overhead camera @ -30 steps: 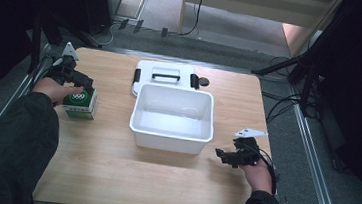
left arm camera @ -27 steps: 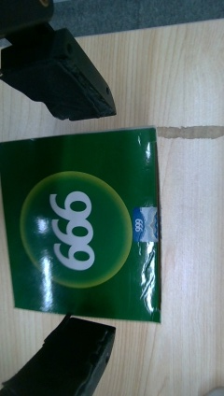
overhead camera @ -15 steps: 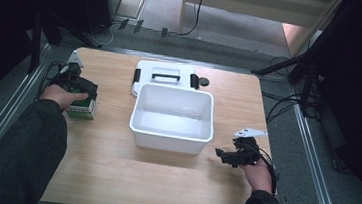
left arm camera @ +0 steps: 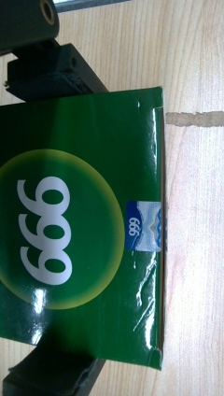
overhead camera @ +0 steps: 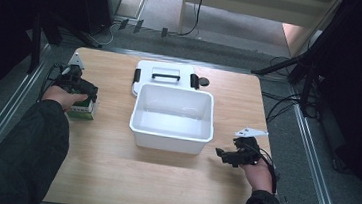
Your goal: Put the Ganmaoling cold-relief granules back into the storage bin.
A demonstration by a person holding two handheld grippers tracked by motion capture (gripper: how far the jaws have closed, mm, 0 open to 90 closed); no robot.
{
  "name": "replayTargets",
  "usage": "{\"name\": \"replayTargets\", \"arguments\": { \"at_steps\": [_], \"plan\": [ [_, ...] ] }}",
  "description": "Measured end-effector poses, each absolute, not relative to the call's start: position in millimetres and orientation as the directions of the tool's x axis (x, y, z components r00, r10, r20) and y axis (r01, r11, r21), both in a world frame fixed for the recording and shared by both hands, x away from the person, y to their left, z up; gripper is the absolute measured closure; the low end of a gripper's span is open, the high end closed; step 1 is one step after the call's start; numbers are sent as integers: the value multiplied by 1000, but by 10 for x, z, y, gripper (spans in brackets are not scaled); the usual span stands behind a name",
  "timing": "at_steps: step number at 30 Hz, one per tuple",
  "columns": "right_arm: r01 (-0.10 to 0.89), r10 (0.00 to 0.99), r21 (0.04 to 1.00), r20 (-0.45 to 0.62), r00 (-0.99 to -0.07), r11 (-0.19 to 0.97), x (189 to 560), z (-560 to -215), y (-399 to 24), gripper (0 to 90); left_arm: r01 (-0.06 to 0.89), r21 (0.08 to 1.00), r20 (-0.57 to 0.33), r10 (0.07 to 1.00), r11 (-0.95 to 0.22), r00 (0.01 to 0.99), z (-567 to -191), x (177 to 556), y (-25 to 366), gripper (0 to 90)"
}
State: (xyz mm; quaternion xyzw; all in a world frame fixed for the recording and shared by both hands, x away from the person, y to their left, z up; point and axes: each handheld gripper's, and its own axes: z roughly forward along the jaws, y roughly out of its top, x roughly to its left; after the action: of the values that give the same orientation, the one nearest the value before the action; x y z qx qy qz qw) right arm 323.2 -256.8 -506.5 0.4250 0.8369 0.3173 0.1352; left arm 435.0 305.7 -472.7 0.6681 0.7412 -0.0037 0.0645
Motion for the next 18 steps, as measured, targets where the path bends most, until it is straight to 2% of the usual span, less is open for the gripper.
{"name": "replayTargets", "arguments": {
  "at_steps": [18],
  "plan": [
    [630, 799, 645, 51, -600, 432, 3233, -5067, -2556, 191, 989, 49, -144, 981, 142, -134, -4383, 4386, 3124, 56]
  ]
}}
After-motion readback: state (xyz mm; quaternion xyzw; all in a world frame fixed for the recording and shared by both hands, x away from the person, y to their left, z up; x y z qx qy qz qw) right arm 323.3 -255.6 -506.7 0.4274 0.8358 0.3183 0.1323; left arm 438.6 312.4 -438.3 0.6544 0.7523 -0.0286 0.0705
